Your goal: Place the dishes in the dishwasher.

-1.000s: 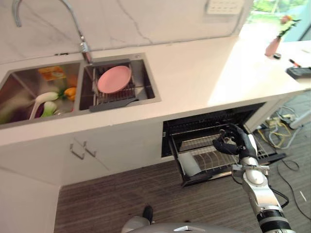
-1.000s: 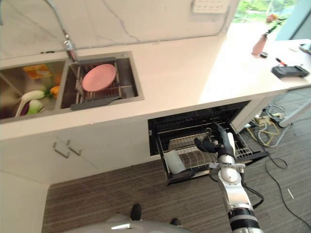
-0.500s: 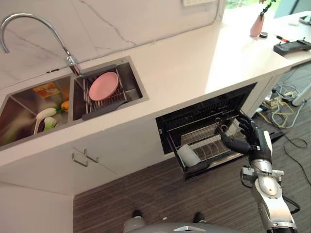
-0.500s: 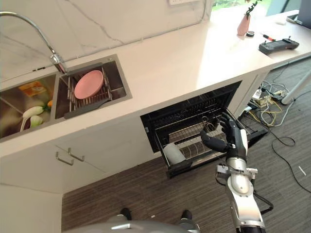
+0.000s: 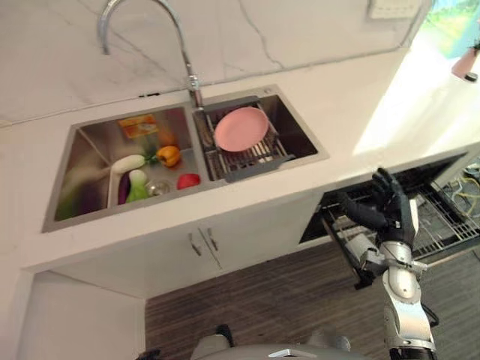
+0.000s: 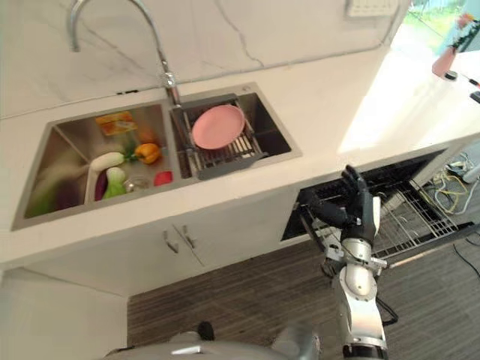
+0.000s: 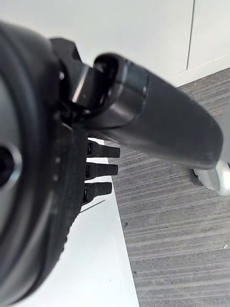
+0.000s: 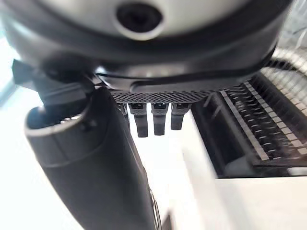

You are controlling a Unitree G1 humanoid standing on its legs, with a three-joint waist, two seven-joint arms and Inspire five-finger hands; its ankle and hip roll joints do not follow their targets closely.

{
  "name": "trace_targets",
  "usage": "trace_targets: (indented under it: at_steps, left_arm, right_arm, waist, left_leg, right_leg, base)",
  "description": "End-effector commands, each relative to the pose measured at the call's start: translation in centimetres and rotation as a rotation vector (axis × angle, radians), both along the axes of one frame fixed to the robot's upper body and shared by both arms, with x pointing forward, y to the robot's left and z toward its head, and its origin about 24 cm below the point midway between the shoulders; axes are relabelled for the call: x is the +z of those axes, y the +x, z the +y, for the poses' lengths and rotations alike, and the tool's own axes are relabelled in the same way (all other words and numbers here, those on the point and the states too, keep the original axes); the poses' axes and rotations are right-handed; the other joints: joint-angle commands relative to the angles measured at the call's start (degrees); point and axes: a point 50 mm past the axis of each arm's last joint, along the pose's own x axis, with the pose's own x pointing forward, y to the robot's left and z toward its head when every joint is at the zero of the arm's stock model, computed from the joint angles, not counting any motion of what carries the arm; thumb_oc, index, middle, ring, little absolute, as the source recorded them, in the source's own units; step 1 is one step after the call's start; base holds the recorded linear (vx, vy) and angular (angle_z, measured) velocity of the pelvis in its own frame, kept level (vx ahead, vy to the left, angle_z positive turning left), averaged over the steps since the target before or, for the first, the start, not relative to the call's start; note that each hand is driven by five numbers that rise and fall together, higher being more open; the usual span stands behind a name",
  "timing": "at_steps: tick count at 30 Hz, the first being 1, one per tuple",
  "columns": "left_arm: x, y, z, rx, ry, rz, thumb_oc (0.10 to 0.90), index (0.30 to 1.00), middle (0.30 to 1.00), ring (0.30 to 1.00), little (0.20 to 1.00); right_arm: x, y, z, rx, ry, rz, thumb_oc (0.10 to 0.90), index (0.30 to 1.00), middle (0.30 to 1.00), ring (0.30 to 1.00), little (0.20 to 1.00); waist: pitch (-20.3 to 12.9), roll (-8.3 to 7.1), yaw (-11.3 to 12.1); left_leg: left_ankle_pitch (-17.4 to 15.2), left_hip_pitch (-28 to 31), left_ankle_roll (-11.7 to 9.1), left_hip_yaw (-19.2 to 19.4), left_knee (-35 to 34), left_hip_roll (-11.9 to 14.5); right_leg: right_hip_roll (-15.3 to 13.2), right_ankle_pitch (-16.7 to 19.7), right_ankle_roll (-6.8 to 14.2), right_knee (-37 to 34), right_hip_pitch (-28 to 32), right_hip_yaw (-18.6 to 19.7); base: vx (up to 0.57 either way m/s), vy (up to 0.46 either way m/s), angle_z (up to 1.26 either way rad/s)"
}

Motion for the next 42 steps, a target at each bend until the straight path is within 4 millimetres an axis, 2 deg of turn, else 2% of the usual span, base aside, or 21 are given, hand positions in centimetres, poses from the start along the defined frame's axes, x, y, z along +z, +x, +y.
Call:
trace_targets:
  at_steps: [1, 3, 7, 8, 10, 13, 16, 18, 19, 20, 21, 22, 23, 24, 27, 30, 31, 42]
  left_arm:
    - [0.3, -1.7, 1.5, -0.044, 0.039, 0.079, 0.8, 0.9, 0.9, 0.9, 0.9]
    - [0.3, -0.7, 1.2, -0.003, 0.039, 0.042, 0.8, 0.9, 0.9, 0.9, 0.9]
    - [0.1, 0.8, 0.2, -0.029, -0.007, 0.001, 0.8, 0.9, 0.9, 0.9, 0.9]
    - [0.0, 1.2, -0.3, -0.071, -0.028, -0.011, 0.8, 0.9, 0.9, 0.9, 0.9]
    - [0.0, 1.7, -0.6, -0.096, -0.045, -0.027, 0.8, 0.9, 0.9, 0.9, 0.9]
    - [-0.1, 1.4, -0.7, -0.081, -0.063, -0.025, 0.8, 0.9, 0.9, 0.9, 0.9]
    - [-0.1, 0.9, -0.8, -0.082, -0.069, -0.012, 0.8, 0.9, 0.9, 0.9, 0.9]
    - [-0.2, -0.5, -0.7, -0.085, -0.076, 0.041, 0.8, 0.9, 0.9, 0.9, 0.9]
    - [-0.2, -0.5, -0.7, -0.085, -0.076, 0.041, 0.8, 0.9, 0.9, 0.9, 0.9]
    - [-0.2, -0.6, -0.7, -0.081, -0.077, 0.047, 0.8, 0.9, 0.9, 0.9, 0.9]
    - [-0.2, -0.5, -0.8, -0.075, -0.077, 0.046, 0.8, 0.9, 0.9, 0.9, 0.9]
    - [-0.3, -0.4, -0.9, -0.068, -0.081, 0.045, 0.8, 0.9, 0.9, 0.9, 0.9]
    - [-0.4, -0.4, -1.2, -0.05, -0.083, 0.046, 0.8, 0.9, 0.9, 0.9, 0.9]
    - [-0.4, -0.4, -1.6, -0.053, -0.087, 0.042, 0.8, 0.9, 0.9, 0.9, 0.9]
    - [-0.6, -0.6, -2.2, -0.1, -0.094, 0.053, 0.8, 0.9, 0.9, 0.9, 0.9]
    - [-0.5, -0.2, -2.2, -0.137, -0.077, 0.033, 0.8, 0.9, 0.9, 0.9, 0.9]
    - [-0.4, 0.4, -1.9, -0.151, -0.055, 0.004, 0.8, 0.9, 0.9, 0.9, 0.9]
    - [-0.1, 1.1, -1.2, -0.157, -0.009, -0.038, 0.8, 0.9, 0.9, 0.9, 0.9]
  right_arm:
    - [9.4, -0.4, -3.0, -0.131, -0.17, -0.471, 0.8, 0.9, 0.9, 0.9, 0.9]
    - [10.6, -0.7, -2.1, -0.1, -0.169, -0.544, 0.8, 0.9, 0.9, 0.9, 0.9]
    - [9.9, -0.1, -0.6, 0.027, -0.162, -0.5, 0.8, 0.9, 0.9, 0.9, 0.9]
    - [8.9, 0.3, -0.1, 0.103, -0.152, -0.434, 0.8, 0.9, 0.9, 0.9, 0.9]
    - [7.3, 0.6, 0.3, 0.186, -0.125, -0.345, 0.8, 0.9, 0.9, 0.9, 0.9]
    - [5.9, 0.8, 0.6, 0.283, -0.126, -0.249, 0.8, 0.9, 0.9, 0.9, 0.9]
    - [5.6, 0.8, 0.5, 0.302, -0.134, -0.222, 0.8, 0.9, 0.9, 0.9, 0.9]
    - [4.7, 0.6, 0.3, 0.335, -0.126, -0.168, 0.8, 0.9, 0.9, 0.9, 0.9]
    - [4.7, 0.6, 0.3, 0.335, -0.126, -0.168, 0.8, 0.9, 0.9, 0.9, 0.9]
    - [4.5, 0.6, 0.3, 0.346, -0.121, -0.159, 0.8, 0.9, 0.9, 0.9, 0.9]
    - [4.5, 0.5, 0.1, 0.346, -0.125, -0.153, 0.8, 0.9, 0.9, 0.9, 0.9]
    - [4.4, 0.5, -0.1, 0.342, -0.132, -0.14, 0.8, 0.9, 0.9, 0.9, 0.9]
    - [4.2, 0.5, -0.6, 0.317, -0.156, -0.118, 0.8, 0.9, 0.9, 0.9, 0.9]
    - [4.2, 0.5, -0.7, 0.303, -0.169, -0.112, 0.8, 0.9, 0.9, 0.9, 0.9]
    - [3.9, 1.0, -0.8, 0.299, -0.195, -0.092, 0.8, 0.9, 0.9, 0.9, 0.9]
    - [3.9, 1.1, -1.0, 0.28, -0.245, -0.08, 0.8, 0.9, 0.9, 0.9, 0.9]
    - [3.9, 1.2, -1.1, 0.265, -0.278, -0.069, 0.8, 0.9, 0.9, 0.9, 0.9]
    - [5.1, 3.2, -0.6, 0.303, -0.489, -0.045, 0.8, 0.9, 0.9, 0.9, 0.9]
  waist:
    - [-1.1, -0.14, -1.9]
    - [-0.9, -1.01, -2.8]
    - [-0.8, -1.77, -3.4]
    - [-0.9, -2.33, -3.6]
    - [-1.3, -2.9, -3.6]
    - [-2.5, -3.03, -3.3]
    - [-2.9, -3.01, -3.2]
    - [-3.8, -3.04, -3.3]
    - [-3.8, -3.04, -3.3]
    - [-3.6, -3.37, -3.1]
    - [-2.9, -3.86, -3.0]
    - [-2.6, -4.26, -3.0]
    - [-2.5, -4.91, -2.6]
    - [-2.4, -5.01, -2.1]
    - [-2.9, -3.94, -1.8]
    - [-4.2, -3.16, -1.6]
    - [-5.0, -2.76, -1.3]
    - [-6.0, -3.2, 1.2]
  left_leg:
    - [-2.3, -0.5, -1.8, 0.7, 0.9, 0.6]
    - [-3.7, 0.9, -1.1, -0.9, 1.7, -1.1]
    - [-4.7, 2.4, -0.9, -1.9, 2.0, -1.9]
    - [-5.7, 3.1, -0.8, -2.4, 2.5, -2.5]
    - [-6.6, 3.6, -1.1, -3.2, 3.3, -2.6]
    - [-6.8, 4.3, -2.4, -4.1, 3.5, -1.1]
    - [-6.6, 4.6, -2.9, -4.4, 3.5, -0.3]
    - [-5.5, 5.0, -4.6, -5.2, 4.7, 2.8]
    - [-5.5, 5.0, -4.6, -5.2, 4.7, 2.8]
    - [-4.8, 3.9, -5.1, -5.4, 7.8, 3.0]
    - [-4.2, 0.7, -5.6, -6.1, 14.2, 2.9]
    - [-3.7, -1.3, -5.7, -5.5, 16.5, 2.7]
    - [-3.2, -4.9, -5.3, -3.6, 14.1, 3.1]
    - [-2.9, -6.2, -5.1, -3.5, 12.3, 2.9]
    - [-1.8, -3.5, -5.1, -2.0, 5.9, 3.4]
    - [-1.0, -1.4, -4.7, -2.0, 1.3, 2.4]
    - [0.1, 1.7, -4.7, -1.0, -3.4, 1.8]
    - [-1.7, 5.1, -3.7, -0.8, -4.5, 0.6]
  right_leg:
    - [1.7, 1.7, 1.7, -8.6, 1.2, 3.4]
    - [3.5, 4.9, 2.9, -13.9, -0.8, 8.6]
    - [4.0, 7.0, 3.7, -15.7, -1.7, 9.9]
    - [4.1, 7.1, 3.6, -15.7, -0.9, 10.6]
    - [4.5, 6.4, 3.4, -15.5, -0.1, 11.8]
    - [5.5, 5.0, 2.6, -15.3, 1.1, 10.8]
    - [6.1, 4.2, 2.3, -14.9, 1.4, 10.5]
    - [9.0, 0.4, 0.2, -13.0, 2.4, 9.8]
    - [9.0, 0.4, 0.2, -13.0, 2.4, 9.8]
    - [9.4, -0.3, -0.4, -12.9, 3.1, 9.6]
    - [9.3, -0.6, -1.1, -12.9, 3.9, 9.1]
    - [9.0, -1.0, -1.4, -13.2, 4.6, 8.4]
    - [8.2, -1.7, -1.3, -14.5, 6.1, 7.0]
    - [8.0, -1.5, -1.1, -15.1, 6.8, 7.0]
    - [8.5, -1.2, -0.5, -16.0, 7.9, 6.9]
    - [8.4, -0.6, 0.0, -16.7, 7.8, 7.0]
    - [8.0, 0.1, 0.5, -17.5, 8.1, 6.7]
    - [6.9, 1.2, 1.7, -20.2, 11.1, 6.8]
  base:
    - [0.13, 0.066, 0.27]
    - [0.18, 0.035, 0.25]
    - [0.18, -0.009, 0.27]
    - [0.21, -0.067, 0.12]
    - [0.19, -0.099, 0.2]
    - [0.16, -0.148, 0.28]
    - [0.12, -0.145, 0.22]
    - [0.22, -0.305, 0.33]
    - [0.13, -0.212, 0.29]
    - [0.03, -0.136, 0.24]
    - [0.03, -0.167, 0.35]
    - [0.01, -0.113, 0.46]
    - [0.01, -0.039, 0.44]
    - [0.05, 0.009, 0.59]
    - [0.08, 0.059, 0.12]
    - [0.09, 0.099, -0.18]
    - [0.08, 0.097, -0.22]
    - [0.06, 0.031, -0.06]
